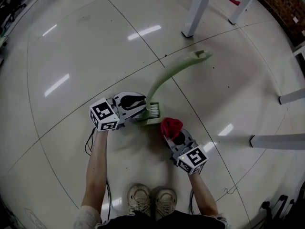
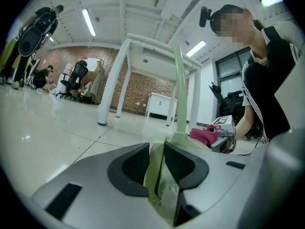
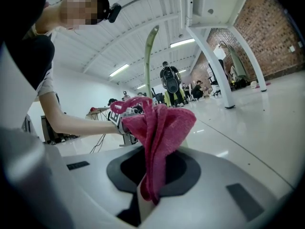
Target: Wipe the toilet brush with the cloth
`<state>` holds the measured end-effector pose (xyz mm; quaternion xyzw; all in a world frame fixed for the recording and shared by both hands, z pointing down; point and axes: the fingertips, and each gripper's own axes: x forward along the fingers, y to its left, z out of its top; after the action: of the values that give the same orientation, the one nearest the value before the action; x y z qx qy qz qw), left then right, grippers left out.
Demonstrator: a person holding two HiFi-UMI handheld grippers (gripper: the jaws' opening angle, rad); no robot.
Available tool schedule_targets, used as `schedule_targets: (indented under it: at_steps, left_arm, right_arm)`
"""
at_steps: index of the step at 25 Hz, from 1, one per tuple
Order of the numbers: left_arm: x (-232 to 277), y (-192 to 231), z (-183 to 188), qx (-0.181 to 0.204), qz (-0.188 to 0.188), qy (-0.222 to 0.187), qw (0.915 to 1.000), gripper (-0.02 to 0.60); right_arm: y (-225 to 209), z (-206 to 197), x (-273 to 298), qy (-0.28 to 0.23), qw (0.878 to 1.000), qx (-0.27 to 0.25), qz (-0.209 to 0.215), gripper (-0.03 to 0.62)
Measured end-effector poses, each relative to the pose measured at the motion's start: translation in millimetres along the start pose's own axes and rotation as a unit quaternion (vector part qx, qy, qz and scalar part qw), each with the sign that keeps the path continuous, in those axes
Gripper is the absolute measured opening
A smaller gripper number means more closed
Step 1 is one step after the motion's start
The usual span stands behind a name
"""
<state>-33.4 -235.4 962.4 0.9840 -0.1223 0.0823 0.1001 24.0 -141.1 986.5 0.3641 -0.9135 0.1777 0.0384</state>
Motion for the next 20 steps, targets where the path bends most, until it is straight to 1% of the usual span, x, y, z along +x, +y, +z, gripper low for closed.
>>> schedule_targets:
  at_steps: [2, 5, 6, 8, 11, 14, 20]
  left_arm:
    - [0.0, 0.4, -0.4, -0.002, 0.000, -0.003, 1.0000, 0.106]
    - [-0.6, 0.7, -0.5, -0.003, 0.000, -0.005, 1.0000, 0.106]
    - [-0.9, 0.6, -0.4, -0.004, 0.001, -0.006, 1.0000, 0.106]
    - [-1.1, 0.5, -0.3, -0.005, 0.004, -0.009, 0.9999, 0.106]
    - [-1.8, 1.0, 0.2, -0.004, 0.010, -0.014, 0.9999, 0.106]
    - [-2.1, 0.9, 0.9, -0.002, 0.012, -0.017, 0.9998, 0.106]
    - [-1.8, 1.4, 1.0, 0.000, 0.016, -0.018, 0.9997, 0.106]
  right_arm:
    - [0.0, 0.1, 0.0, 0.007, 0.999, -0.015, -0.044, 0.031]
    - [4.9, -2.2, 2.7, 0.010, 0.992, -0.020, -0.126, 0.031]
    - [7.3, -3.3, 4.9, 0.010, 0.989, -0.018, -0.145, 0.031]
    - [11.3, -4.4, 9.8, 0.011, 0.985, -0.018, -0.168, 0.031]
    - [17.0, -4.9, 14.8, 0.020, 0.984, -0.037, -0.175, 0.031]
    - [26.6, -5.0, 20.3, 0.029, 0.985, -0.052, -0.163, 0.031]
    - [48.6, -7.9, 43.8, 0.047, 0.988, -0.056, -0.134, 0.031]
